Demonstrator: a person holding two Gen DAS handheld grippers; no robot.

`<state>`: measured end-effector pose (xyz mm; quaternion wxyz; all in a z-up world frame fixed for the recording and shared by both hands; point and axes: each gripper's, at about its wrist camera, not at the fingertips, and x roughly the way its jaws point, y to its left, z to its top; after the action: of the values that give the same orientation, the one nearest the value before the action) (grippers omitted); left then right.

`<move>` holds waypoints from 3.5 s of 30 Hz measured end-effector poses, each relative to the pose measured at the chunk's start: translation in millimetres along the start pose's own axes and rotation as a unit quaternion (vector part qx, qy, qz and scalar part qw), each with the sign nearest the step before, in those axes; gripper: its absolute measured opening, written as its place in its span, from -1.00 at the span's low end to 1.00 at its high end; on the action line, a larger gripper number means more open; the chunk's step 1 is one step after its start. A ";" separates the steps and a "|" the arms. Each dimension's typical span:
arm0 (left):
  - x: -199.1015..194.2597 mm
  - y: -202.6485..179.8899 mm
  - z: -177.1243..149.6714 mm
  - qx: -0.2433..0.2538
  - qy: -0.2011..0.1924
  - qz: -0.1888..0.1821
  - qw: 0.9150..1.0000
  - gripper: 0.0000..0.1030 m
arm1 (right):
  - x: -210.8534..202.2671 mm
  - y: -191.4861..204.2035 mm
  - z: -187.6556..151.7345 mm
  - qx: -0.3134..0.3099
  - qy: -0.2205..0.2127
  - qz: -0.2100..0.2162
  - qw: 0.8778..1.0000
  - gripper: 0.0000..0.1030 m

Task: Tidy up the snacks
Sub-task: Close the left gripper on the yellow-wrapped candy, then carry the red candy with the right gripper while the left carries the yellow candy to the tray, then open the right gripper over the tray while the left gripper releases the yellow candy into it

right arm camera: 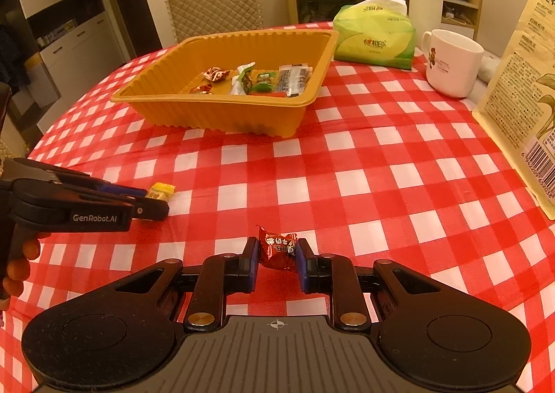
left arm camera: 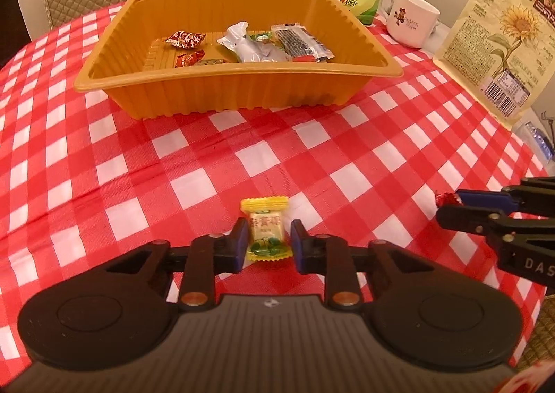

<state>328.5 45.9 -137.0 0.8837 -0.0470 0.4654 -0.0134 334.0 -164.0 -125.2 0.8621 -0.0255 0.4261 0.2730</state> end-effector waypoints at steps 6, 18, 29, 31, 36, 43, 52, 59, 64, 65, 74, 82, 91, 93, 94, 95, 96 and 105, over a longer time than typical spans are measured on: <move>-1.0 -1.2 -0.6 0.005 0.000 0.003 1.000 -0.63 | -1.7 -0.8 0.1 -0.003 -0.002 0.005 1.000 -0.56; -12.7 0.2 -5.2 0.011 -0.004 -0.005 1.000 -0.65 | -0.2 8.2 6.5 -0.013 -0.004 0.025 1.000 -0.56; -59.9 21.9 25.3 0.011 -0.066 -0.007 0.998 -0.66 | -1.7 14.8 43.3 0.010 -0.027 0.074 0.997 -0.56; -65.1 26.7 37.8 0.014 -0.079 -0.004 0.997 -0.65 | -1.4 14.9 55.2 0.017 -0.035 0.083 0.996 -0.56; -66.6 40.0 68.6 0.026 -0.101 0.008 0.995 -0.65 | 3.3 17.5 86.9 0.022 -0.057 0.097 0.993 -0.56; -45.8 63.0 105.4 0.017 -0.100 0.017 0.995 -0.65 | 23.1 19.0 127.5 0.040 -0.075 0.113 0.990 -0.56; -9.0 80.7 138.1 0.011 -0.078 0.028 0.996 -0.65 | 55.8 17.4 163.6 0.080 -0.074 0.120 0.987 -0.56; 14.3 91.8 155.3 0.011 -0.069 0.038 0.997 -0.65 | 71.4 17.3 172.5 0.092 -0.068 0.114 0.987 -0.56; 24.7 94.8 160.5 0.010 -0.063 0.038 0.997 -0.65 | 77.4 17.3 172.9 0.097 -0.061 0.112 0.987 -0.55; 26.0 95.6 160.6 0.008 -0.061 0.037 0.997 -0.65 | 78.7 17.1 173.3 0.098 -0.060 0.112 0.987 -0.55; 23.4 100.7 151.7 0.005 -0.052 0.027 0.998 -0.61 | 86.7 14.5 176.3 0.102 -0.054 0.112 0.987 -0.55; 17.8 102.8 149.1 0.001 -0.049 0.026 0.998 -0.56 | 96.7 16.1 181.9 0.105 -0.049 0.113 0.987 -0.55; 13.4 103.4 151.4 -0.003 -0.052 0.031 0.998 -0.37 | 109.0 21.3 193.5 0.113 -0.063 0.127 0.983 -0.54; 11.5 104.0 150.9 -0.004 -0.052 0.033 0.998 -0.32 | 110.4 20.6 197.6 0.128 -0.065 0.131 0.981 -0.37; 10.3 104.2 150.3 -0.005 -0.053 0.034 0.998 -0.30 | 109.9 19.7 199.4 0.138 -0.067 0.131 0.979 -0.03; 8.6 104.8 149.8 -0.006 -0.053 0.034 0.998 -0.26 | 108.0 18.7 199.7 0.146 -0.075 0.131 0.978 0.29; 6.7 105.1 149.0 -0.007 -0.054 0.035 0.998 -0.19 | 104.6 18.0 200.2 0.150 -0.086 0.129 0.976 0.35; -23.0 103.7 132.2 -0.025 -0.065 0.041 0.997 0.19 | 83.3 6.4 197.0 0.173 -0.080 0.122 0.974 0.60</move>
<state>422.3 160.0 -53.6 0.9105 -0.0509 0.4085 0.0376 513.5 -66.7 -61.1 0.8449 0.1982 0.3960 0.3000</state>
